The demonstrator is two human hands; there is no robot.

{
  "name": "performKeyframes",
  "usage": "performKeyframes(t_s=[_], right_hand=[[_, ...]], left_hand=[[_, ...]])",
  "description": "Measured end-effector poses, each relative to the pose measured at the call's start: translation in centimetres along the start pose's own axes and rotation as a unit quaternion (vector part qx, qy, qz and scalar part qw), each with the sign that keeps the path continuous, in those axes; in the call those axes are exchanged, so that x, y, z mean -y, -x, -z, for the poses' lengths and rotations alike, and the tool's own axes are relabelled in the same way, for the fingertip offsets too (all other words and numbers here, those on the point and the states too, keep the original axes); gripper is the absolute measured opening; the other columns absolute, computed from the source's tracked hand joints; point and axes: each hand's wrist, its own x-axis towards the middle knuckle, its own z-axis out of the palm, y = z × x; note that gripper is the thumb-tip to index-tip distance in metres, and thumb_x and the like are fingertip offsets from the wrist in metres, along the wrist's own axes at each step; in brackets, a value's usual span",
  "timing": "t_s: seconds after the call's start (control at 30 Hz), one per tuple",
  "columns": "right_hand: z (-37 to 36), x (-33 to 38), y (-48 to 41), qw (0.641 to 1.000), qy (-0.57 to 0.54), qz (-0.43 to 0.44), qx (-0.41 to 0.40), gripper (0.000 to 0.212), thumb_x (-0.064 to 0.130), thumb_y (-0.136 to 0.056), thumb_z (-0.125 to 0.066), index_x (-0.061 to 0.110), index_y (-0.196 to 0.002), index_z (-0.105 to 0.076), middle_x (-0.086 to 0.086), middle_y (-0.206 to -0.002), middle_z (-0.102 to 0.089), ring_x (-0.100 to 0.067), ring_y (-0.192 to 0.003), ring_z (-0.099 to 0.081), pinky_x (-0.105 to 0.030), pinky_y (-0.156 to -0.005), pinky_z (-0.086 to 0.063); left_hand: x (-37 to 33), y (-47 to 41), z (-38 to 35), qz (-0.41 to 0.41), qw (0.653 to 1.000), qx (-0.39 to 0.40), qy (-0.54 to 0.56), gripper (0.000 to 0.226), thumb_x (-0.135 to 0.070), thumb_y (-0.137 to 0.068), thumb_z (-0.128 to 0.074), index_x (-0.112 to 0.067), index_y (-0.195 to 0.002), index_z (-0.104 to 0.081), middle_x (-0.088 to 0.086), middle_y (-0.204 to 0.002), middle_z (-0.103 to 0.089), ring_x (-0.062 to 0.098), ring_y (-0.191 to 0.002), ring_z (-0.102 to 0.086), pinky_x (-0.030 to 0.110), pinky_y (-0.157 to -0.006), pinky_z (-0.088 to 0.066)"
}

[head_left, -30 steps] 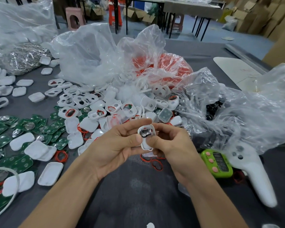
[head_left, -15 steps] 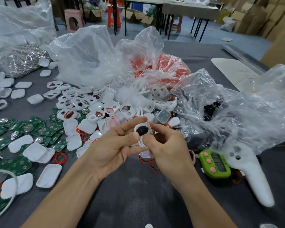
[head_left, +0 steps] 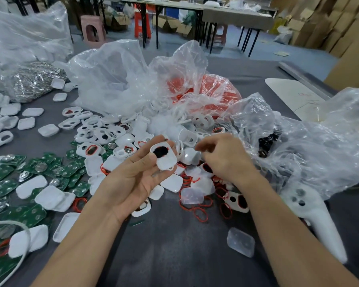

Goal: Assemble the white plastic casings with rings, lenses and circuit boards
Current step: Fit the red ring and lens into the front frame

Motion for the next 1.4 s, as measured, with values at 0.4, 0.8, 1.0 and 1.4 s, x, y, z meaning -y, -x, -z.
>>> performKeyframes(t_s=[0.4, 0.8, 1.0, 1.4], right_hand=[[-0.5, 0.6, -0.6, 0.986, 0.127, 0.047, 0.102, 0.015, 0.014, -0.086, -0.069, 0.025, -0.087, -0.08, 0.018, -0.079, -0.067, -0.008, -0.082, -0.066, -0.017, -0.07, -0.05], [0.2, 0.3, 1.1, 0.994, 0.049, 0.016, 0.092, 0.019, 0.009, -0.082, -0.068, 0.024, -0.081, -0.079, 0.012, -0.075, -0.073, -0.006, -0.072, -0.066, -0.019, -0.065, -0.047], [1.9, -0.7, 2.5, 0.993, -0.11, -0.027, 0.03, 0.019, 0.01, -0.083, -0.076, 0.027, -0.076, -0.079, 0.01, -0.066, -0.073, -0.002, -0.059, -0.064, -0.02, -0.056, -0.051], [-0.4, 0.7, 5.1, 0.999, -0.037, -0.013, 0.034, 0.018, 0.021, -0.078, -0.083, 0.028, -0.07, -0.068, 0.015, -0.065, -0.062, 0.005, -0.056, -0.055, -0.01, -0.053, -0.038]], left_hand=[[-1.2, 0.1, 0.3, -0.018, 0.999, -0.032, 0.017, 0.035, -0.006, -0.089, -0.057, -0.018, -0.112, -0.08, 0.01, -0.13, -0.07, 0.025, -0.118, -0.069, 0.037, -0.088, -0.062], [-1.1, 0.2, 0.3, -0.008, 1.0, -0.027, 0.013, 0.035, -0.005, -0.09, -0.055, -0.018, -0.109, -0.081, 0.011, -0.13, -0.07, 0.024, -0.116, -0.07, 0.034, -0.079, -0.063], [-1.0, 0.2, 0.2, -0.002, 1.0, -0.023, 0.011, 0.035, -0.004, -0.09, -0.055, -0.017, -0.109, -0.081, 0.014, -0.137, -0.066, 0.026, -0.116, -0.07, 0.034, -0.076, -0.063], [-0.7, 0.3, 0.0, 0.006, 1.0, -0.022, -0.015, 0.035, -0.004, -0.09, -0.055, -0.018, -0.109, -0.081, 0.01, -0.132, -0.069, 0.025, -0.113, -0.071, 0.035, -0.077, -0.063]])
